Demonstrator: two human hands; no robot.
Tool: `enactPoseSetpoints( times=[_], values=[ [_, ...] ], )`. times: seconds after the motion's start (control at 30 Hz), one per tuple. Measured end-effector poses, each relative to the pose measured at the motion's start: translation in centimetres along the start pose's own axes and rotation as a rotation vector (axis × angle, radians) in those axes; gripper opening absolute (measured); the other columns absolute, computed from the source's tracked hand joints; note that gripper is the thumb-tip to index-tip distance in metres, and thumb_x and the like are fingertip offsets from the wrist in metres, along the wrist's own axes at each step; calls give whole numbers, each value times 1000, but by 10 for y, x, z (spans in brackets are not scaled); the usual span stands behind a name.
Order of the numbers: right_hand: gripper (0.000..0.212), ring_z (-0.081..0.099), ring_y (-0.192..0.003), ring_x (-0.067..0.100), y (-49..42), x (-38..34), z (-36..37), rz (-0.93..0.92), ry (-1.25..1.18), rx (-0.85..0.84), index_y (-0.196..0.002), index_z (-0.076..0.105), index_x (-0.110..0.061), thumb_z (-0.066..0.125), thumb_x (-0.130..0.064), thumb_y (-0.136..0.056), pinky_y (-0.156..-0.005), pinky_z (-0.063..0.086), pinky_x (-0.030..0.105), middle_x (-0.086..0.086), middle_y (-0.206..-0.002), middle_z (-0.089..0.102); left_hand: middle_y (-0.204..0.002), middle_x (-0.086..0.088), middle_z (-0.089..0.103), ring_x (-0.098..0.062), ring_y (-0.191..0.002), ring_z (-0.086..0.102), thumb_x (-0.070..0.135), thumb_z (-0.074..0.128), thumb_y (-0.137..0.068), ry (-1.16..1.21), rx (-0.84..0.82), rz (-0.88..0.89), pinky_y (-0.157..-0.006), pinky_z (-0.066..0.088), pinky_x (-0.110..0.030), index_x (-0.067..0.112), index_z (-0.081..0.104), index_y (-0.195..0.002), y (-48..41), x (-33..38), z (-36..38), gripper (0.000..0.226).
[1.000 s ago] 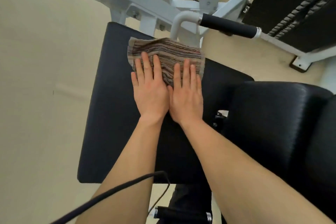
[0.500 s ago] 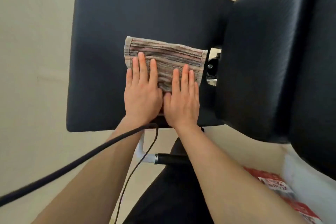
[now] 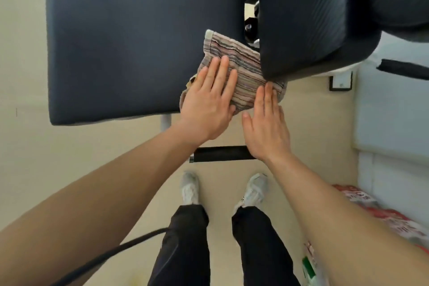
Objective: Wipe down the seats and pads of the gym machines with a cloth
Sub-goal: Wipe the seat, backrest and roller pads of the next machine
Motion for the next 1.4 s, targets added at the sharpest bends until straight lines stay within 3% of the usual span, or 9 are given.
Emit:
enactPoseSetpoints(
  times=[0.23,0.43,0.53,0.63,0.8,0.93,1.07,1.17,1.4],
  values=[
    [61,47,-133,31,-46,18,-2,330,-627,134,-157,5,-30,26,-46,-102,-106,43,49,2,-161,20,-166,-17,-1,-33,-154,-3,51,5,-103,-110,49,169,-126,4,-46,7,3,-159,-63,20,0,71],
    [74,39,-139,31,-19,-21,16,527,-807,214,-159,-3,-24,40,-30,-100,-112,40,46,5,-164,10,-166,-18,-4,-34,-154,-1,42,17,-106,-176,38,283,-126,5,-47,7,0,-159,7,-11,9,66],
    [71,40,-138,29,-25,-16,11,537,-978,267,-157,13,-25,45,-27,-93,-114,38,48,7,-160,23,-166,-17,-7,-33,-154,-3,39,18,-106,-163,52,280,-124,0,-46,7,-4,-159,6,-8,10,65],
    [38,60,-117,25,-37,4,2,512,-1278,355,-121,56,-30,46,-22,-85,-102,50,49,7,-128,61,-166,-19,-5,-34,-154,-1,44,18,-106,-175,108,269,-123,1,-46,3,-3,-158,-21,14,11,69],
    [33,66,-90,21,-76,34,-12,527,-1350,347,-83,67,-19,38,-20,-100,-87,53,38,2,-87,71,-165,-22,8,-36,-154,6,52,19,-103,-165,130,256,-125,8,-47,0,8,-157,-53,37,15,76],
    [35,69,-99,37,-91,43,1,617,-1433,456,-73,70,-18,42,-34,-87,-94,54,55,9,-88,74,-164,-25,9,-38,-153,9,49,21,-104,-164,171,298,-125,11,-48,-1,9,-157,-51,33,18,74],
    [41,67,-106,31,-71,-1,25,773,-1531,752,-107,65,-29,39,-44,-80,-97,53,50,9,-115,70,-164,-25,5,-39,-153,8,36,16,-106,-212,142,389,-125,11,-49,0,7,-157,-23,5,17,63],
    [57,48,-134,25,-51,-62,22,788,-1612,841,-152,24,-30,39,-21,-98,-112,41,37,7,-153,38,-164,-22,8,-38,-153,12,36,1,-101,-234,112,451,-124,15,-50,3,11,-158,5,-35,7,67],
    [51,56,-126,30,-31,-103,33,833,-1800,619,-151,22,-28,34,-41,-103,-109,44,49,11,-145,51,-165,-22,1,-38,-153,7,36,21,-103,-322,71,461,-124,15,-50,4,2,-158,8,-48,-5,67]
  ],
)
Point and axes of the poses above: each hand's wrist, its own y-axis away from the middle knuckle, its own z-axis out of the palm, x = y × z, the point moved 3 cm from there along -y, towards the middle knuckle
